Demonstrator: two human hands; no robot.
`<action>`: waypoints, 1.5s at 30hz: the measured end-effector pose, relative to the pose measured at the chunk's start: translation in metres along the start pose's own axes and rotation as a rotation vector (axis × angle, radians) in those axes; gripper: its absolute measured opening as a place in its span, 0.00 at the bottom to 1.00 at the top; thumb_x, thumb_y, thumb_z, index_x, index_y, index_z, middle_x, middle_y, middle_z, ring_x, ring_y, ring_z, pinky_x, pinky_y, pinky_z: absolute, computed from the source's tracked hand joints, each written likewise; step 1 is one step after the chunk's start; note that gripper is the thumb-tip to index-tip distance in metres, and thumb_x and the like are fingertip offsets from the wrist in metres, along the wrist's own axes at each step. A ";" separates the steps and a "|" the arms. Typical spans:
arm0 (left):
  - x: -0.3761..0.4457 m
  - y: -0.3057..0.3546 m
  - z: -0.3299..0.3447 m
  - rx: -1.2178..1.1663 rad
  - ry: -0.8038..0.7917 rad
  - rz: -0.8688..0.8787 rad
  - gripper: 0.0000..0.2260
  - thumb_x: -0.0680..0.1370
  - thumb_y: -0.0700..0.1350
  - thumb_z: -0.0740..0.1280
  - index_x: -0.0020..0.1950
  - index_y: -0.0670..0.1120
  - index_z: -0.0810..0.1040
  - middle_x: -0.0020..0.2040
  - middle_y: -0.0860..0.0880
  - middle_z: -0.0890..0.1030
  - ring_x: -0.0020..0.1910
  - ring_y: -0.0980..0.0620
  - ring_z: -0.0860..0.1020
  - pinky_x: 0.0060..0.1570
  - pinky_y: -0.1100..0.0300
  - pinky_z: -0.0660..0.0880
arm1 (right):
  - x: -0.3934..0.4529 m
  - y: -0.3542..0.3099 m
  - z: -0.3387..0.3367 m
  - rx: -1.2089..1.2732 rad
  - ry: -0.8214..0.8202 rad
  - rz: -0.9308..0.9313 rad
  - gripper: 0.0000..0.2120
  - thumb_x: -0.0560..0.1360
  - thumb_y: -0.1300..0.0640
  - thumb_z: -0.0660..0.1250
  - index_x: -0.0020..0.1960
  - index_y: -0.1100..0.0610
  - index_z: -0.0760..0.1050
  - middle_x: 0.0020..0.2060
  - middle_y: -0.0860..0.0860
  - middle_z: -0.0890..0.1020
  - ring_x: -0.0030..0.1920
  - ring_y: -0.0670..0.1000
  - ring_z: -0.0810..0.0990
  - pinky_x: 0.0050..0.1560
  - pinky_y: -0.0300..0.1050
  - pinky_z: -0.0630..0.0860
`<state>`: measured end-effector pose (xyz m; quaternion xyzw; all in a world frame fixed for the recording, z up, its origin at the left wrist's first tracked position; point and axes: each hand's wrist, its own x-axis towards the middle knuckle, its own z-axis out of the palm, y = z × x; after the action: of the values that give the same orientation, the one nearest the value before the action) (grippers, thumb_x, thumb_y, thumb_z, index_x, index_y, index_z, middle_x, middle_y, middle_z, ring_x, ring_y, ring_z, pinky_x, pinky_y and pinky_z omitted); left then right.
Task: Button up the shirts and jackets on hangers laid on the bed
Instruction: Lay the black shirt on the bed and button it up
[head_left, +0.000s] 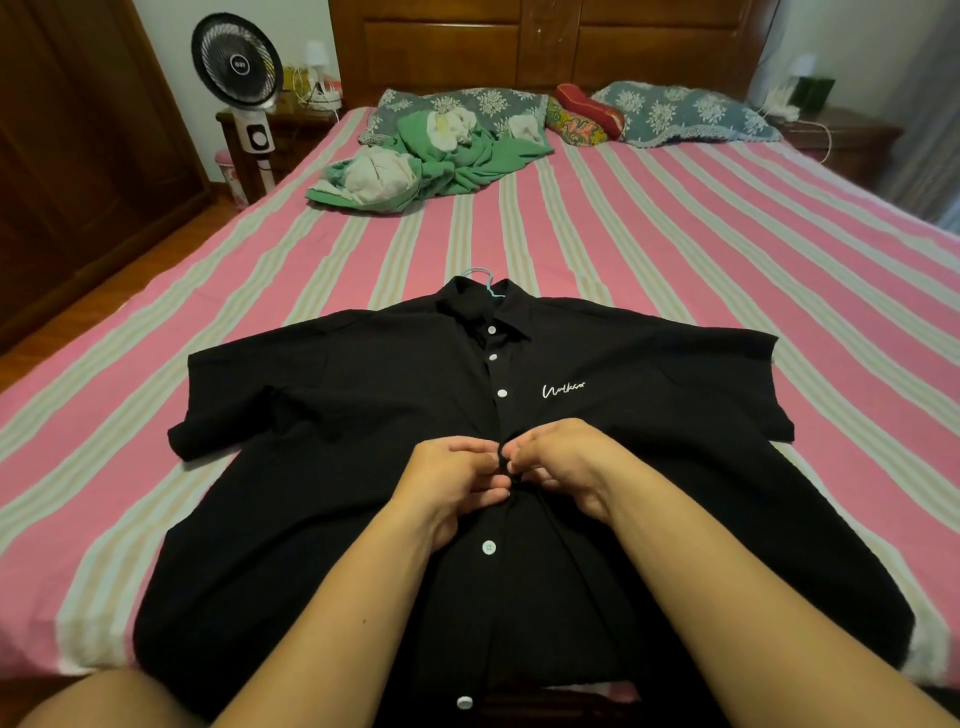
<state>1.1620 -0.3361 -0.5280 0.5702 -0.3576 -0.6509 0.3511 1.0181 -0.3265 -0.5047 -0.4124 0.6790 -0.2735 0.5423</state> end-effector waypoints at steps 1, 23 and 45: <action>0.001 0.000 0.001 -0.008 0.019 0.002 0.05 0.78 0.32 0.67 0.49 0.37 0.82 0.37 0.42 0.83 0.32 0.50 0.83 0.36 0.58 0.83 | 0.000 0.001 0.002 0.025 0.025 -0.002 0.07 0.72 0.66 0.67 0.40 0.59 0.83 0.38 0.57 0.80 0.40 0.52 0.75 0.40 0.43 0.69; -0.003 -0.007 -0.001 0.119 0.083 0.244 0.08 0.77 0.29 0.68 0.53 0.40 0.79 0.34 0.44 0.82 0.29 0.52 0.80 0.33 0.61 0.79 | 0.003 0.019 -0.001 -0.160 0.104 -0.290 0.10 0.75 0.65 0.70 0.49 0.51 0.84 0.41 0.50 0.86 0.40 0.49 0.83 0.45 0.42 0.80; -0.046 0.013 -0.010 1.009 0.071 0.505 0.12 0.82 0.46 0.65 0.65 0.55 0.78 0.58 0.54 0.79 0.55 0.54 0.80 0.58 0.58 0.75 | -0.033 0.012 -0.015 -0.554 0.330 -0.410 0.07 0.77 0.52 0.68 0.54 0.46 0.82 0.49 0.43 0.85 0.51 0.44 0.81 0.56 0.44 0.77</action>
<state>1.1776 -0.3032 -0.4952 0.5858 -0.7377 -0.2756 0.1915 1.0033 -0.2930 -0.4940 -0.6209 0.7088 -0.2453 0.2278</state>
